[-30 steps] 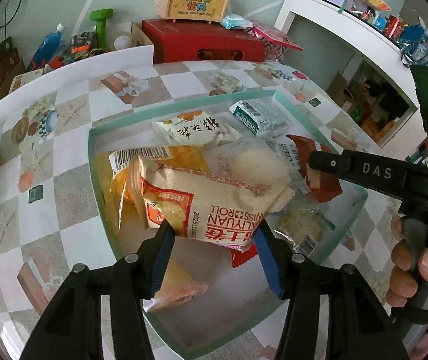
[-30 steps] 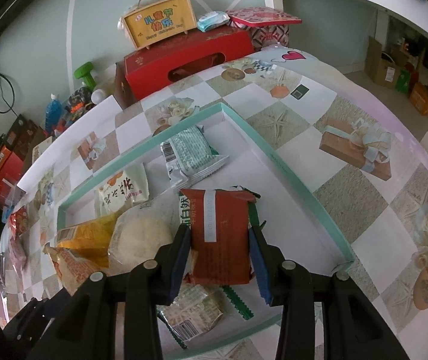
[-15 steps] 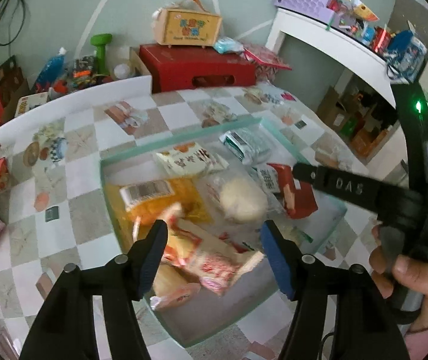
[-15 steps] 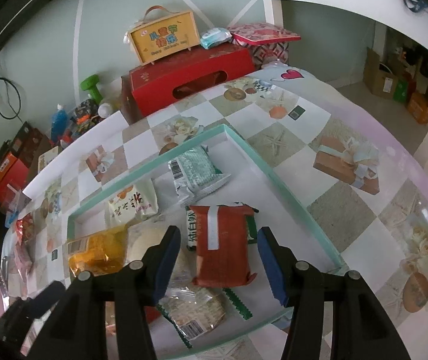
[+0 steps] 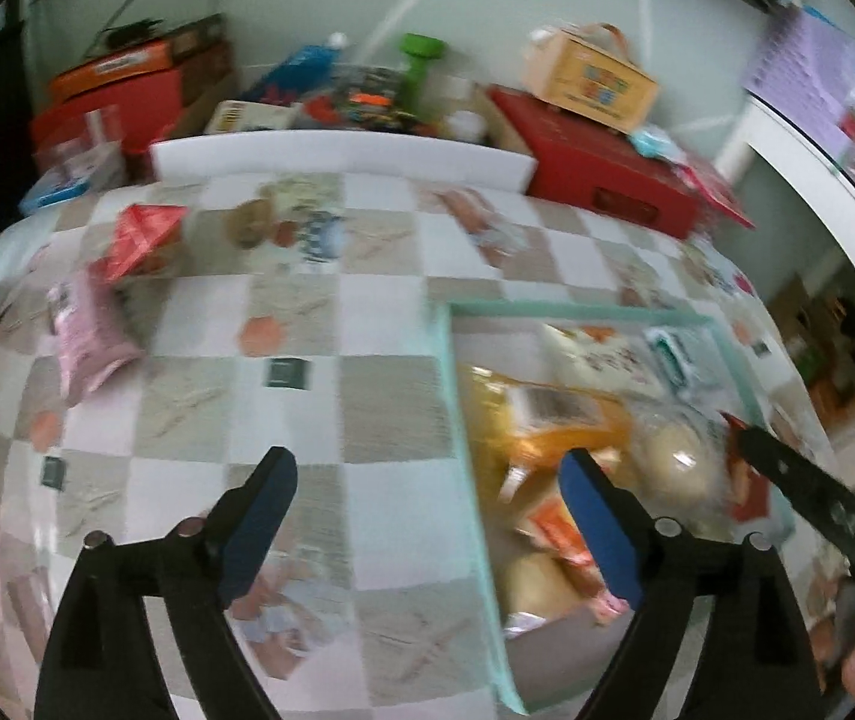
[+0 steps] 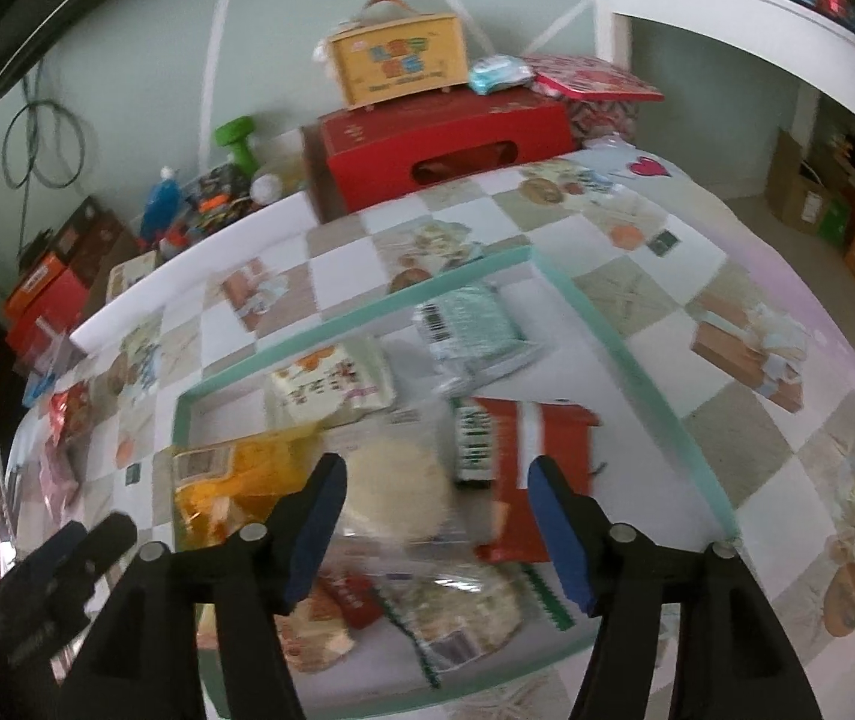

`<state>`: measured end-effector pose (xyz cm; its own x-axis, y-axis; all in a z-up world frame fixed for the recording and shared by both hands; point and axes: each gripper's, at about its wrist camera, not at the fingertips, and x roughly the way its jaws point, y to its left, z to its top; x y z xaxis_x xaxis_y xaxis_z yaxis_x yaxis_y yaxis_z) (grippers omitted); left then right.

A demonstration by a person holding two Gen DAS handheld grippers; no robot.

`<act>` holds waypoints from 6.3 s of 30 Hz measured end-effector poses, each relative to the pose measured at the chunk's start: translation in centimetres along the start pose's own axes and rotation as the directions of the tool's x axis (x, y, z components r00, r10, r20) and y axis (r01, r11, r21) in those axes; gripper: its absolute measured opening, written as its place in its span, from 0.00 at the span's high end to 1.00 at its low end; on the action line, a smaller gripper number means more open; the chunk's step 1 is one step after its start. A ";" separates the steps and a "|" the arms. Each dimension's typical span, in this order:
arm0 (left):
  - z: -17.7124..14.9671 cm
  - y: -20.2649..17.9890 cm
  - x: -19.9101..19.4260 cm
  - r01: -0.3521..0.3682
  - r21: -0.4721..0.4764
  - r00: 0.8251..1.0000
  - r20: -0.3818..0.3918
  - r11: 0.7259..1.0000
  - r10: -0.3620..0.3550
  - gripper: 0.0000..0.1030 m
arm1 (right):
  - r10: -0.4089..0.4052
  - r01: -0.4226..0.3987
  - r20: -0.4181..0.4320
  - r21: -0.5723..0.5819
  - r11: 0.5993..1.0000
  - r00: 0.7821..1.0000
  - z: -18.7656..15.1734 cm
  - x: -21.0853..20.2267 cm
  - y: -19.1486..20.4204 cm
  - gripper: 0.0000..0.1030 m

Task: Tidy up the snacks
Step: 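Withdraw both open tools from the tray back over the remaining snacks, then grasp the pink wrapped bag with the left tool while the right tool grasps the red chip bag, then lift the pink bag and red chip bag and carry both over the tray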

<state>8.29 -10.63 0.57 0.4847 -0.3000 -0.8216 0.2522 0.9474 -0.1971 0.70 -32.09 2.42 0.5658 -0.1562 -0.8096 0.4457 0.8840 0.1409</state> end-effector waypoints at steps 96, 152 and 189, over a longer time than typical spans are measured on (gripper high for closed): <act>5.8 22.6 3.4 -0.083 -0.362 0.992 0.060 0.929 0.112 0.34 | 0.552 -0.608 -0.264 -0.246 0.755 0.791 4.0 12.8 33.2 0.16; 4.5 17.9 0.4 -0.035 -0.302 0.999 0.029 0.953 0.046 0.59 | 0.512 -0.521 -0.099 -0.108 0.847 0.853 1.9 6.4 22.3 0.50; 2.6 -1.6 -4.1 0.045 0.130 0.989 0.137 0.990 -0.063 0.59 | 0.323 -0.335 0.132 0.082 0.939 0.937 0.4 -1.2 4.8 0.50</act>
<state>8.08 -11.26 5.61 0.5780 -0.3712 -0.7268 0.3805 0.9104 -0.1624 2.42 -27.78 4.31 0.7657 0.0806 -0.6382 0.2861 0.8459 0.4501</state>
